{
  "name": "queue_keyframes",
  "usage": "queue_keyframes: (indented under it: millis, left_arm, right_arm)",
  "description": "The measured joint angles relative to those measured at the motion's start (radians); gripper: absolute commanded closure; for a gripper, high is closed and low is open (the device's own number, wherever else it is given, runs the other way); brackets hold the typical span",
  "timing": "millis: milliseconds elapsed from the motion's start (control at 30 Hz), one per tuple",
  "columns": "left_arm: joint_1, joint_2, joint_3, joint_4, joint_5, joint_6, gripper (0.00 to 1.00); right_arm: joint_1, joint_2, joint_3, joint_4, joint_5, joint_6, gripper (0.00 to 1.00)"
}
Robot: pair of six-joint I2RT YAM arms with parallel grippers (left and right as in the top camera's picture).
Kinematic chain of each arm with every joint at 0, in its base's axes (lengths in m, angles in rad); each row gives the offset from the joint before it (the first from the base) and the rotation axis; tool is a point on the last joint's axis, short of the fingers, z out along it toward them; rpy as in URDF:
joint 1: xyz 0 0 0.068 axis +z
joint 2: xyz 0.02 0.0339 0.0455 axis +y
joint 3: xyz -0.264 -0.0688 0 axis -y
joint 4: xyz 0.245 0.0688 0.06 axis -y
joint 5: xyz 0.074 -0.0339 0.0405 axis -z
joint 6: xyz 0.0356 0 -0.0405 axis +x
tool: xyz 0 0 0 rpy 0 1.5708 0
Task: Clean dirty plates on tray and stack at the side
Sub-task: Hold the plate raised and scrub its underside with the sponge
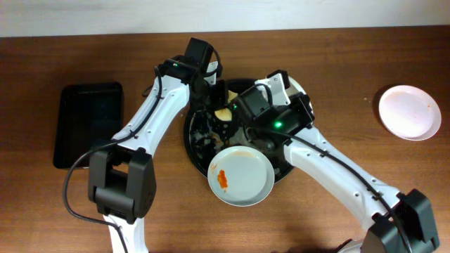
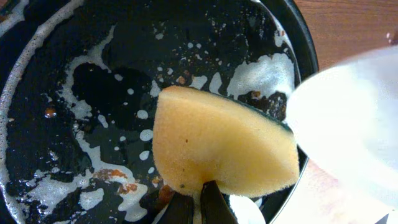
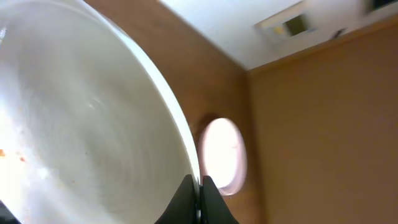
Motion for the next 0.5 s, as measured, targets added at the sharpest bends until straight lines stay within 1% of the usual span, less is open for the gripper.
queue_keyframes:
  millis: [233,367,500]
  left_arm:
    - [-0.021,0.000,-0.003,0.006,0.031,0.036,1.00]
    - [-0.073,0.000,-0.039,0.060,0.070,0.064,1.00]
    - [-0.116,0.000,-0.116,0.145,0.093,0.048,1.00]
  right_arm:
    - [-0.108,0.000,0.000,-0.009,-0.192,0.152,0.96]
    - [-0.141,0.000,0.000,-0.019,-0.266,0.202,0.96]
    - [-0.142,0.001,0.000,-0.041,-0.306,0.232,0.96]
